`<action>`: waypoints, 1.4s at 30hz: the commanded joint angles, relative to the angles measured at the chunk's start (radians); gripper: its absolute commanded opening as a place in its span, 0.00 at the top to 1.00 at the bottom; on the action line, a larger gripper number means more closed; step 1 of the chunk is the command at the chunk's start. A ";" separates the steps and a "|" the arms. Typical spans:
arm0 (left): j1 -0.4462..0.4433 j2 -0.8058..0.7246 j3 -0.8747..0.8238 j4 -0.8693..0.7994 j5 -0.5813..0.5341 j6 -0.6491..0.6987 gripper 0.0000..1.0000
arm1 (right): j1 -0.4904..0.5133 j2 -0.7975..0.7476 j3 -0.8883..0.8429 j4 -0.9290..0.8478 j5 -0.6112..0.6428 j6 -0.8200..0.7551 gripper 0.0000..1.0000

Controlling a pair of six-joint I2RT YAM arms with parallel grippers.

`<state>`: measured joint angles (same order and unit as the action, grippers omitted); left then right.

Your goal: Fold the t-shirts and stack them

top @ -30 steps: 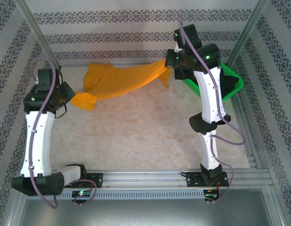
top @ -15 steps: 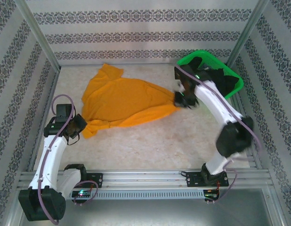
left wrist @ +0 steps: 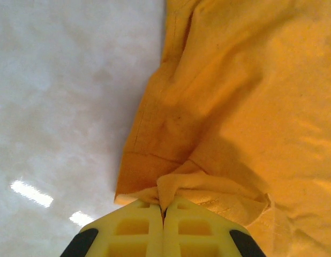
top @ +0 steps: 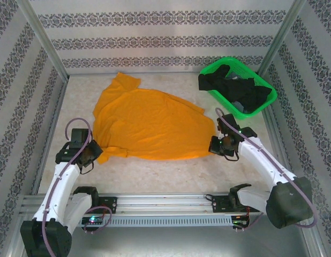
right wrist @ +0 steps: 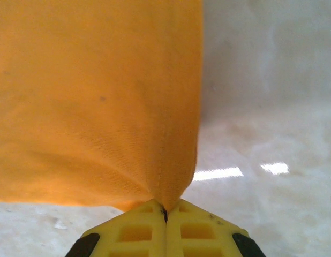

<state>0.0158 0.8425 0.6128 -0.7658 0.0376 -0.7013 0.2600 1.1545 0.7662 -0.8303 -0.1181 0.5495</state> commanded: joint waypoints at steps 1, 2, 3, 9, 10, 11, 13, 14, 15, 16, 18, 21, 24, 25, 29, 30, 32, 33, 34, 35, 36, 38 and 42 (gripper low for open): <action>-0.053 0.061 0.034 -0.094 -0.101 -0.035 1.00 | 0.019 -0.002 -0.041 -0.030 0.068 0.064 1.00; -0.059 0.071 0.039 -0.095 -0.105 -0.043 1.00 | 0.022 -0.007 -0.033 -0.019 0.063 0.063 1.00; -0.058 0.073 0.053 -0.095 -0.115 -0.052 1.00 | 0.032 -0.001 -0.008 -0.005 0.064 0.060 1.00; -0.019 0.098 0.248 -0.016 -0.143 -0.008 1.00 | 0.105 0.154 0.325 0.146 0.016 -0.048 1.00; -0.002 0.107 0.284 0.002 -0.122 0.005 1.00 | 0.107 0.176 0.375 0.176 0.011 -0.065 1.00; 0.017 0.114 0.316 0.016 -0.102 0.013 1.00 | 0.104 0.195 0.424 0.191 0.006 -0.077 1.00; 0.034 0.100 0.392 0.004 -0.089 0.019 1.00 | 0.107 0.190 0.496 0.183 0.025 -0.095 1.00; 0.033 0.082 0.415 -0.017 -0.099 0.017 1.00 | 0.114 0.160 0.494 0.188 0.041 -0.095 1.00; 0.034 0.055 0.433 -0.055 -0.117 0.012 1.00 | 0.120 0.119 0.467 0.198 0.055 -0.092 1.00; 0.033 0.019 0.443 -0.097 -0.146 0.011 1.00 | 0.124 0.063 0.427 0.198 0.067 -0.087 1.00; 0.034 -0.061 0.448 -0.173 -0.201 0.024 1.00 | 0.139 -0.049 0.341 0.169 0.088 -0.083 1.00; 0.034 -0.175 0.475 -0.281 -0.296 0.052 1.00 | 0.169 -0.238 0.259 0.086 0.142 -0.076 1.00; 0.034 -0.221 0.512 -0.286 -0.315 0.071 1.00 | 0.176 -0.327 0.274 0.041 0.153 -0.070 1.00; 0.034 -0.221 0.516 -0.258 -0.301 0.075 1.00 | 0.180 -0.317 0.295 0.049 0.147 -0.076 1.00; 0.034 -0.116 0.485 -0.121 -0.226 0.064 1.00 | 0.182 -0.150 0.356 0.170 0.095 -0.098 1.00; 0.036 -0.056 0.477 -0.069 -0.187 0.068 1.00 | 0.162 -0.091 0.370 0.224 0.063 -0.090 1.00; 0.048 0.063 0.466 0.037 -0.117 0.055 1.00 | 0.107 0.028 0.405 0.351 -0.009 -0.061 1.00; 0.072 0.129 0.473 0.100 -0.075 0.038 1.00 | 0.090 0.097 0.448 0.392 -0.020 -0.062 1.00; 0.095 0.199 0.491 0.156 -0.041 0.026 1.00 | 0.074 0.167 0.508 0.414 -0.030 -0.068 1.00; 0.110 0.251 0.525 0.192 -0.030 0.022 1.00 | 0.062 0.226 0.571 0.424 -0.039 -0.073 1.00; 0.131 0.314 0.584 0.215 -0.023 0.032 1.00 | 0.049 0.292 0.650 0.424 -0.049 -0.078 1.00; 0.161 0.424 0.763 0.213 -0.017 0.080 1.00 | 0.027 0.415 0.870 0.367 -0.063 -0.102 1.00; 0.165 0.552 1.138 0.162 -0.056 0.187 1.00 | -0.008 0.551 1.213 0.278 -0.062 -0.141 1.00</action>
<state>0.1726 1.4269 1.5394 -0.6907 -0.0082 -0.6067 0.2745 1.7103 1.7874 -0.5518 -0.1581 0.4492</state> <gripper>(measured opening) 0.058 0.062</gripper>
